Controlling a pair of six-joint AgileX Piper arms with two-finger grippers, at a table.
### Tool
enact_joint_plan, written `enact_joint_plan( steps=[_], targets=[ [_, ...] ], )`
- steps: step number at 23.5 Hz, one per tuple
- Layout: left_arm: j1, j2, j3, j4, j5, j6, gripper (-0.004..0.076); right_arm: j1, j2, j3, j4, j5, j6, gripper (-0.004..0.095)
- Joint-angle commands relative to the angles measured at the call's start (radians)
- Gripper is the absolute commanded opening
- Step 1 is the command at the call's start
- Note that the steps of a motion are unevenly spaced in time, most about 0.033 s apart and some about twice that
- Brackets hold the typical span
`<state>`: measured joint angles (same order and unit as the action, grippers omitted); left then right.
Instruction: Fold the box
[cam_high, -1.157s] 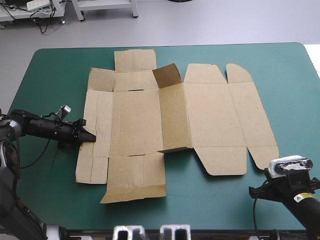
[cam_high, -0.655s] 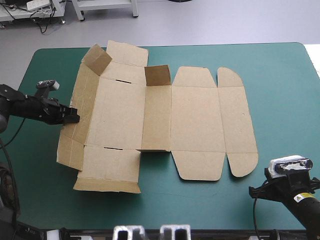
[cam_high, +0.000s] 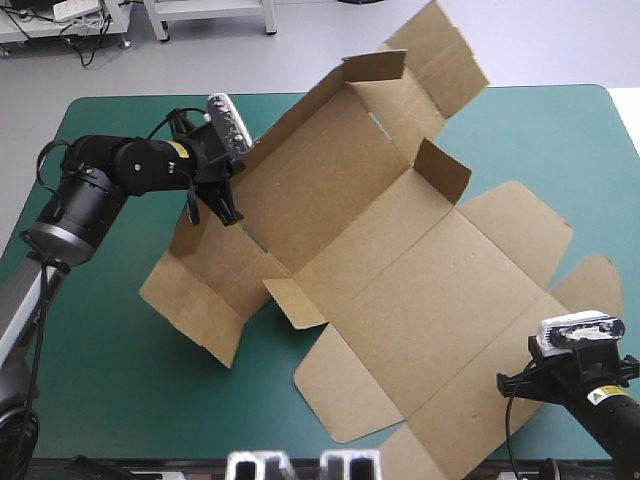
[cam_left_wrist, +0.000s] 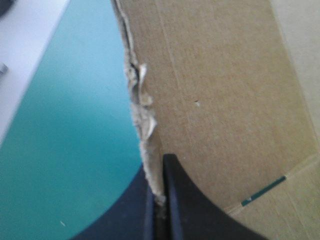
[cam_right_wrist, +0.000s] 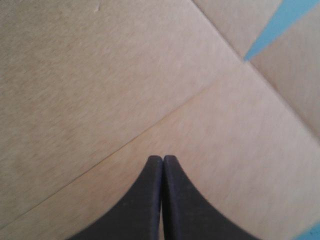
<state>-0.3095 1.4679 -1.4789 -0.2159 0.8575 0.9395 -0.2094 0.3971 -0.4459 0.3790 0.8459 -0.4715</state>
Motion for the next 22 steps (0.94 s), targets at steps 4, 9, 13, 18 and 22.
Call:
enact_joint_plan(
  steps=[4,9,13,18,22],
  targets=[
    [-0.142,-0.038,-0.038,0.135,-0.372,0.073,-0.0010,-0.005,0.009,-0.032,0.024,-0.045,-0.003,-0.0023],
    [-0.240,-0.040,-0.038,0.304,-0.430,0.073,-0.0010,-0.005,0.009,-0.039,0.003,-0.042,-0.012,-0.0023],
    [-0.429,-0.040,0.004,0.677,-0.431,-0.129,-0.0010,-0.005,0.009,-0.209,-0.089,0.067,0.022,-0.0020],
    [-0.517,-0.073,0.208,1.208,-0.425,-0.658,-0.0010,-0.005,0.046,-0.492,-0.078,0.206,0.056,-0.0020],
    [-0.547,-0.101,0.361,1.553,-0.425,-0.990,-0.0010,-0.005,0.179,-0.688,-0.015,0.254,0.094,-0.0021]
  ],
)
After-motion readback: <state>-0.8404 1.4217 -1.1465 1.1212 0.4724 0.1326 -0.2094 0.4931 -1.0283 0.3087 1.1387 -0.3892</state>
